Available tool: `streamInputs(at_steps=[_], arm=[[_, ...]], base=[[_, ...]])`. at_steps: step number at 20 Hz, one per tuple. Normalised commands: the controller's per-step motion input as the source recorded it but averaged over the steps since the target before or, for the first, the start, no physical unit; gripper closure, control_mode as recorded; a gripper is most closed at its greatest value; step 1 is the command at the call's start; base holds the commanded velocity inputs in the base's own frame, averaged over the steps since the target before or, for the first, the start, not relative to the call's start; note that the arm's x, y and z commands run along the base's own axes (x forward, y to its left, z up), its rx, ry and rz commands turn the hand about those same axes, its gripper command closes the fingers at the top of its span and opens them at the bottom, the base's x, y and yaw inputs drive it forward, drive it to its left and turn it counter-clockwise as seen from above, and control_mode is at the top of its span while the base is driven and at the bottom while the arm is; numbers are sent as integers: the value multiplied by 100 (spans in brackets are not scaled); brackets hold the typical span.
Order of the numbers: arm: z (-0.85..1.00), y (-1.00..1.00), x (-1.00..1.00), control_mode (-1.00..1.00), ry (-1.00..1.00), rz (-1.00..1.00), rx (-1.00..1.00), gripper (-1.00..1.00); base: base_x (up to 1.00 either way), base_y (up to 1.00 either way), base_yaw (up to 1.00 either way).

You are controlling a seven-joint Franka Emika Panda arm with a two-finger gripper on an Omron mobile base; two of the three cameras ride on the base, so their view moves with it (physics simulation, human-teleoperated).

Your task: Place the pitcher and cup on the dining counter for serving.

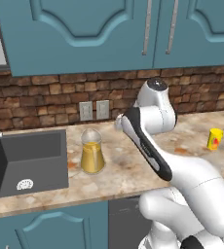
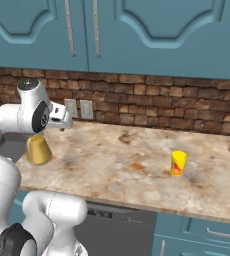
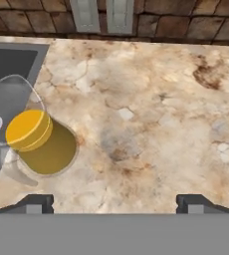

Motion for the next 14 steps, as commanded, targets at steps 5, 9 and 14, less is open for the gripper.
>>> streamInputs(at_steps=[5, 9, 14], arm=[[-50, 96, 0, -100, -4, 0, -2, -100], [-39, 83, 0, -100, 0, 0, 0, -100], [-23, 68, 13, -100, 0, 0, 1, -100]], base=[[0, 0, 0], [0, 0, 0], [0, 0, 0]])
